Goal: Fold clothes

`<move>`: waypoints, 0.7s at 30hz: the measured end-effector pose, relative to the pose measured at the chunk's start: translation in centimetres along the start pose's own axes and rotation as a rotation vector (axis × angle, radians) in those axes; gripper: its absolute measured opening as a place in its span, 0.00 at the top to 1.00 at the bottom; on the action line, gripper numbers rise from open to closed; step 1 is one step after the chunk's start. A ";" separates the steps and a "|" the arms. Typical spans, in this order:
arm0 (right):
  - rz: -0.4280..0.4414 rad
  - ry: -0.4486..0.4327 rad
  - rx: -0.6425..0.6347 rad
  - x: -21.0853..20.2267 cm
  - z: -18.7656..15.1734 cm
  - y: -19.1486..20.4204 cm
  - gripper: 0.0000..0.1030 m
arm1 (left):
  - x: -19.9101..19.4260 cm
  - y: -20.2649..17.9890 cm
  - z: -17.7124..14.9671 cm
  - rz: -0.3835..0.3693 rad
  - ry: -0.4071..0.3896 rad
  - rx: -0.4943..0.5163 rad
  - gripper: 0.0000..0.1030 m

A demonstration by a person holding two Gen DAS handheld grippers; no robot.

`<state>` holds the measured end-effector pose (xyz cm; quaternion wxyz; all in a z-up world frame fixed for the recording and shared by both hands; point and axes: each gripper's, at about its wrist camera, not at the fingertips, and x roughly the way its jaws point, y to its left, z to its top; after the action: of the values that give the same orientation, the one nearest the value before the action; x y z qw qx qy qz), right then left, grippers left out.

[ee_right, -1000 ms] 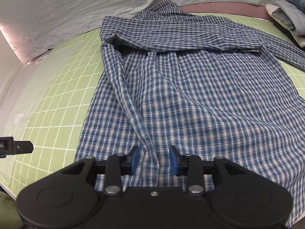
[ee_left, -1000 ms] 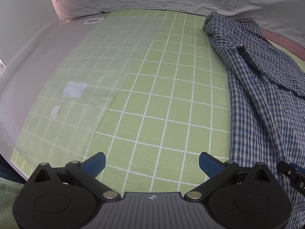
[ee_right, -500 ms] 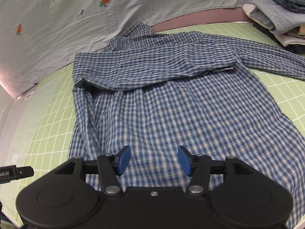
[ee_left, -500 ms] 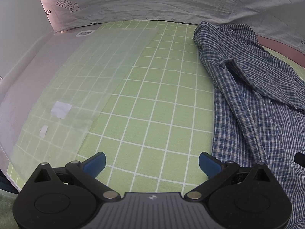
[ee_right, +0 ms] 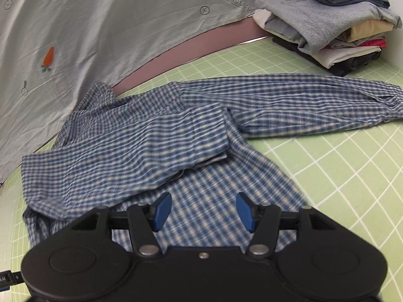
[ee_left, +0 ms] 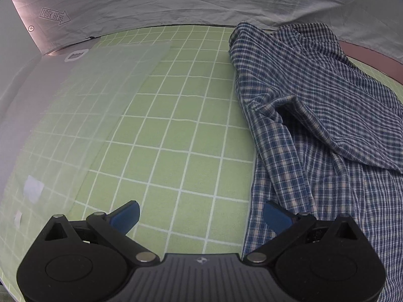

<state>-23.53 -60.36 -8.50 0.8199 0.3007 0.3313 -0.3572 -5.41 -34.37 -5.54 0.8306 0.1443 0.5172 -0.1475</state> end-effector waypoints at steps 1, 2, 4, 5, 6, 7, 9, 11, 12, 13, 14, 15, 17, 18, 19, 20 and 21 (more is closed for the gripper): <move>-0.009 -0.001 0.009 0.8 0.8 -0.3 0.43 | 0.5 -0.2 0.3 0.001 0.004 0.004 0.00; -0.016 0.001 0.018 1.5 1.5 -0.5 0.43 | 0.9 -0.4 0.6 0.001 0.012 0.003 0.00; -0.024 0.000 0.023 2.7 2.8 -0.8 0.43 | 1.7 -0.7 1.2 0.002 0.024 -0.001 0.00; -0.021 -0.002 0.015 3.2 3.3 -0.8 0.43 | 2.0 -0.9 1.5 0.003 0.024 0.000 0.00; -0.014 -0.006 0.001 3.7 3.8 -0.8 0.43 | 2.3 -1.0 1.7 0.005 0.025 0.001 0.00; -0.007 -0.010 -0.014 4.3 4.3 -0.7 0.43 | 2.7 -1.2 2.0 0.013 0.024 0.004 0.00; 0.012 -0.022 -0.050 5.1 4.9 -0.3 0.43 | 3.4 -1.4 2.6 0.024 0.024 0.003 0.00; 0.021 -0.027 -0.079 6.0 5.3 0.3 0.44 | 3.9 -1.6 3.1 0.032 0.026 -0.003 0.00; 0.020 -0.026 -0.089 6.4 5.5 0.5 0.44 | 4.2 -1.7 3.5 0.035 0.029 -0.004 0.00; 0.019 -0.025 -0.098 6.9 5.6 0.7 0.45 | 4.5 -1.8 3.8 0.039 0.032 -0.004 0.00; 0.018 -0.024 -0.108 7.3 5.7 0.9 0.46 | 4.8 -1.9 4.2 0.043 0.035 -0.005 0.00; 0.015 -0.025 -0.122 7.8 5.9 1.2 0.46 | 5.1 -2.1 4.5 0.047 0.038 -0.006 0.00; 0.011 -0.031 -0.151 8.5 6.1 1.6 0.46 | 5.7 -2.4 5.1 0.052 0.043 -0.001 0.00; 0.004 -0.039 -0.170 8.8 6.2 2.0 0.46 | 5.9 -2.6 5.3 0.053 0.043 0.005 0.00; -0.011 -0.051 -0.194 8.9 6.2 2.4 0.46 | 6.1 -2.8 5.4 0.055 0.043 0.013 0.00; -0.022 -0.062 -0.218 9.0 6.3 2.7 0.46 | 6.2 -2.9 5.5 0.059 0.042 0.021 0.00; -0.033 -0.072 -0.241 9.0 6.3 3.0 0.44 | 6.3 -3.1 5.6 0.060 0.038 0.026 0.00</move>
<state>-14.37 -66.79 -10.80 0.8554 0.1814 0.3473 -0.3387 0.60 -39.98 -9.10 0.8226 0.1735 0.5265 -0.1265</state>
